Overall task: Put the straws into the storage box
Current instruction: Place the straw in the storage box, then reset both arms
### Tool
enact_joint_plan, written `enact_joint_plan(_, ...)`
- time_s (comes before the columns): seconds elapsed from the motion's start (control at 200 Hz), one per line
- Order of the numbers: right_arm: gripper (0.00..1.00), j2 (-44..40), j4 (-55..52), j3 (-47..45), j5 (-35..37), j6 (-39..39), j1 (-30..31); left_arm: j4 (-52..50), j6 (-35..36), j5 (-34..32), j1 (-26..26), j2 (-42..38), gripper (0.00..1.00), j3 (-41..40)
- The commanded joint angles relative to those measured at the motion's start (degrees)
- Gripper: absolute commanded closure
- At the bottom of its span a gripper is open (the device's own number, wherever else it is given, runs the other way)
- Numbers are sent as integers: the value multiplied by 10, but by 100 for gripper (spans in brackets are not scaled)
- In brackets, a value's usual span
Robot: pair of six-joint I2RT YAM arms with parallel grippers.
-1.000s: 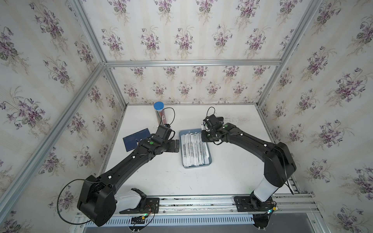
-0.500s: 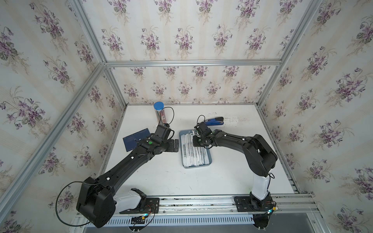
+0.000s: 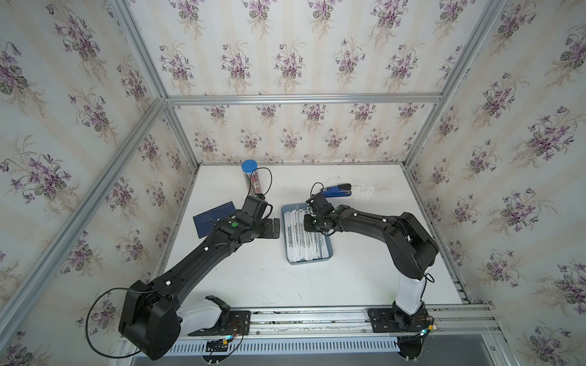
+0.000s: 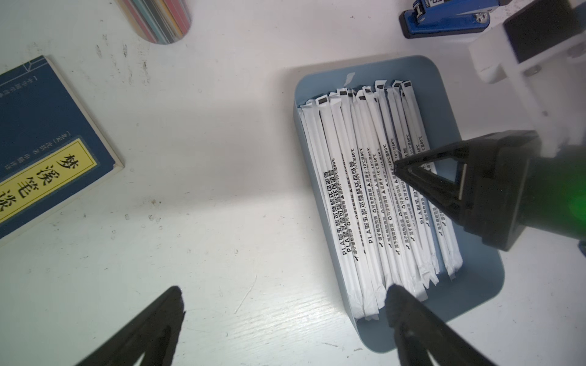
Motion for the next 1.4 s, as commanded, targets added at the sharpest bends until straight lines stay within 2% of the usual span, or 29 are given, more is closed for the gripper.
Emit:
enact_joint_plan(0.0,70,-16,-39,24,27,-17,0,-39,2,-22,16,-17,0,7)
enact_joint_plan(0.085,67,-45,-73,35,61,-34,-1,-54,10,-26,39,-43,0,5)
enact_joint_plan(0.15,66,-82,-91,31,95,-52,-6,-65,11,-51,52,-63,0,6)
enact_joint_plan(0.24,62,-163,-73,-7,169,-78,-25,-61,-6,-168,53,-95,0,-5)
enact_joint_plan(0.28,58,-201,-54,-32,225,-83,-42,-45,-12,-250,52,-111,0,-21)
enact_joint_plan(0.31,53,-228,-30,-56,266,-92,-63,-22,-12,-307,52,-122,0,-37)
enact_joint_plan(0.35,49,-261,13,-89,284,-118,-99,38,18,-373,52,-136,0,-68)
enact_joint_plan(0.41,42,-304,143,-169,311,-191,-170,130,72,-436,54,-140,0,-115)
enact_joint_plan(0.465,35,-331,256,-248,361,-227,-213,178,102,-456,61,-124,0,-128)
enact_joint_plan(0.535,34,-341,317,-295,339,-240,-277,206,104,-470,78,-89,0,-128)
enact_joint_plan(0.624,35,-336,381,-344,357,-239,-312,257,104,-484,108,-44,0,-143)
enact_joint_plan(0.729,35,-311,506,-408,359,-274,-316,353,140,-459,155,12,0,-174)
enact_joint_plan(0.819,35,-275,588,-446,371,-274,-319,423,169,-422,193,57,0,-189)
enact_joint_plan(0.949,35,-247,704,-498,321,-302,-326,542,237,-237,236,71,0,-229)
enact_joint_plan(1.034,35,-236,779,-534,285,-309,-335,541,260,-84,271,66,0,-230)
enact_joint_plan(1.079,34,-226,815,-549,274,-307,-339,549,258,-49,279,69,0,-230)
enact_joint_plan(1.094,34,-222,827,-552,270,-310,-340,555,253,-47,279,70,0,-231)
enact_joint_plan(1.159,18,-225,809,-547,256,-309,-341,633,247,-34,279,82,0,-264)
enact_joint_plan(1.209,9,-222,825,-554,252,-311,-342,665,233,-58,278,104,0,-272)
enact_joint_plan(1.234,1,-224,820,-553,245,-310,-345,679,234,-60,276,128,0,-274)
enact_joint_plan(1.269,0,-224,823,-555,229,-307,-351,697,250,-59,269,143,0,-274)
enact_joint_plan(1.339,0,-219,844,-565,188,-309,-359,678,250,-96,252,140,0,-270)
enact_joint_plan(1.394,0,-185,951,-594,185,-314,-365,682,235,-126,252,142,0,-269)
